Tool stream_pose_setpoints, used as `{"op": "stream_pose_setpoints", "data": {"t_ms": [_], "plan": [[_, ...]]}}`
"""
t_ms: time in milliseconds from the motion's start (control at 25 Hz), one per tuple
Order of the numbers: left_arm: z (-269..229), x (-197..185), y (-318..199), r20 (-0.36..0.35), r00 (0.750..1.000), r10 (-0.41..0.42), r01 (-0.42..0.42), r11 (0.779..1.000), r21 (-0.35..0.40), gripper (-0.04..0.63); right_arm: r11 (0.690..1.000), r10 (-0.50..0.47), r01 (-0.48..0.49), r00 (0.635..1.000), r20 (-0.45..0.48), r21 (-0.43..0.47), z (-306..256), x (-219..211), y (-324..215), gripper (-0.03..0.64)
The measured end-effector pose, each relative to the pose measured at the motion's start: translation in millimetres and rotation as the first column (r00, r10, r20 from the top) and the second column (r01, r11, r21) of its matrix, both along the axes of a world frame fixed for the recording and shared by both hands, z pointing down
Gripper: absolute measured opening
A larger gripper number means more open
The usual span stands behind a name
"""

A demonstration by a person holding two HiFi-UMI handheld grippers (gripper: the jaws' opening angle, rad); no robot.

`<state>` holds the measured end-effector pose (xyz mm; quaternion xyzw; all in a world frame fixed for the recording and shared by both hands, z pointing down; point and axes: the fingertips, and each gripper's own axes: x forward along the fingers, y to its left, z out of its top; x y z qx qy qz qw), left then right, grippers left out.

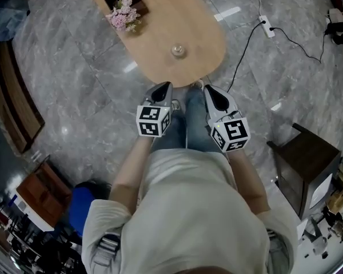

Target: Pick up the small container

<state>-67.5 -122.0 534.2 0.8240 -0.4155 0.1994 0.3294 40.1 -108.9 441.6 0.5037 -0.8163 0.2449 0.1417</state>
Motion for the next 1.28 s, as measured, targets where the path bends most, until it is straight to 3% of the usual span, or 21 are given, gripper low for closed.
{"op": "stream_pose_setpoints", "data": {"t_ms": [280,560,680,920,1280], "plan": [[56,15,-23,0.046,0.999,-0.003,0.004,1.0,-0.017,0.015,0.999,-0.02,0.021,1.0,0.016,-0.048,42,14,-24,-0.002],[124,39,-56,0.054,0.998,0.034,-0.033,0.999,-0.02,0.266,0.995,-0.038,0.041,0.999,0.032,-0.088,85,28,-49,-0.002],[157,43,-70,0.081,0.996,0.041,-0.039,0.999,-0.035,0.326,0.994,-0.038,0.042,0.999,0.039,-0.098,101,31,-57,-0.002],[215,48,-91,0.162,0.985,0.055,-0.051,0.998,-0.025,0.35,0.991,-0.033,0.039,0.998,0.05,-0.125,135,40,-67,-0.002],[252,58,-138,0.225,0.974,0.026,-0.038,0.998,0.049,0.364,0.982,-0.022,0.035,0.997,0.075,-0.187,183,43,-66,-0.002]]}}
